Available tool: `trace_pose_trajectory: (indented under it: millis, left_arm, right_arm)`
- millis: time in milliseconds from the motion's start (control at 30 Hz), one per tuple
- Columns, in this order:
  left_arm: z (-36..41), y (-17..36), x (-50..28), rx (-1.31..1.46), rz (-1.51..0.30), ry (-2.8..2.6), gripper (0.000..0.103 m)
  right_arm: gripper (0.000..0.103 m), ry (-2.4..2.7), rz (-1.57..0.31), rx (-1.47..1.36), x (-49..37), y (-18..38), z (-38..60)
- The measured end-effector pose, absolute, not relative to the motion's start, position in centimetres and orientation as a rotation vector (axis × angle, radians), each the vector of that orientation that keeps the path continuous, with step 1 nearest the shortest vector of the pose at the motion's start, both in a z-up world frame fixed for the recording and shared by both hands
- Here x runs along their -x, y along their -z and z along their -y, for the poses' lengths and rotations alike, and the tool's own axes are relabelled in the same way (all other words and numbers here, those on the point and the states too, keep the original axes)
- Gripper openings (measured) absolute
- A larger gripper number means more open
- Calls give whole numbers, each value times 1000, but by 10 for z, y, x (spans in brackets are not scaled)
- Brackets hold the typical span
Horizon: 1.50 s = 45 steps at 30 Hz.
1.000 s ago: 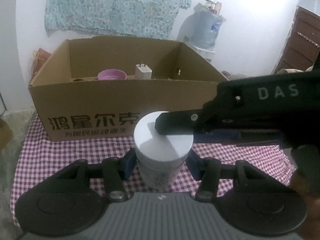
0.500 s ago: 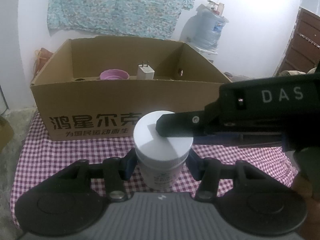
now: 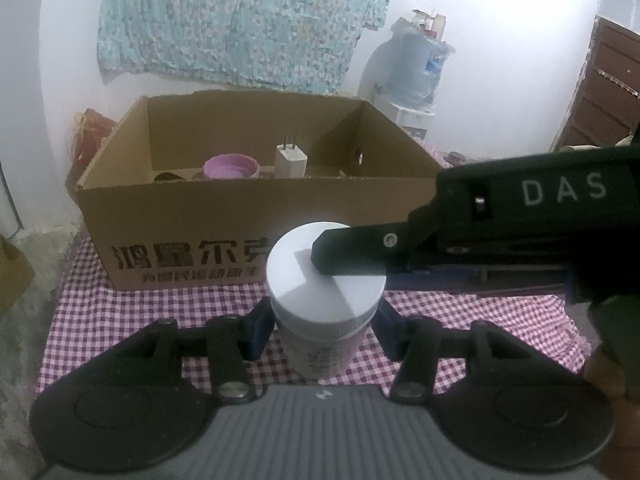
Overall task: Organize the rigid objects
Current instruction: 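Close the right tool on the white pill bottle's cap and lift it, then carry the white pill bottle into the box and open the right tool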
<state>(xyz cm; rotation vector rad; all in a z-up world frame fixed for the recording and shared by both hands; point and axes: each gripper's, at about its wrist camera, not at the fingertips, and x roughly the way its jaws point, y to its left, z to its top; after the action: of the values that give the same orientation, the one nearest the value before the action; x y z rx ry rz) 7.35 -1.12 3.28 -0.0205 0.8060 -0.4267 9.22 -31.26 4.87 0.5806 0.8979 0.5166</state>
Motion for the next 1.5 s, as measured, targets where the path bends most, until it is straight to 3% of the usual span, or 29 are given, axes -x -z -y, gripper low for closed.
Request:
trace_pose_trajectory:
  millis: [833, 1200, 1500]
  left_arm:
    - [25, -102, -48, -44, -646, 413, 54]
    - [42, -140, -116, 28, -674, 528, 54]
    - [69, -135, -188, 3, -715, 531, 54]
  right_arm:
    - [42, -587, -742, -578, -55, -118, 334]
    - [44, -556, -706, -553, -101, -168, 364]
    - [44, -537, -723, -536, -171, -171, 386]
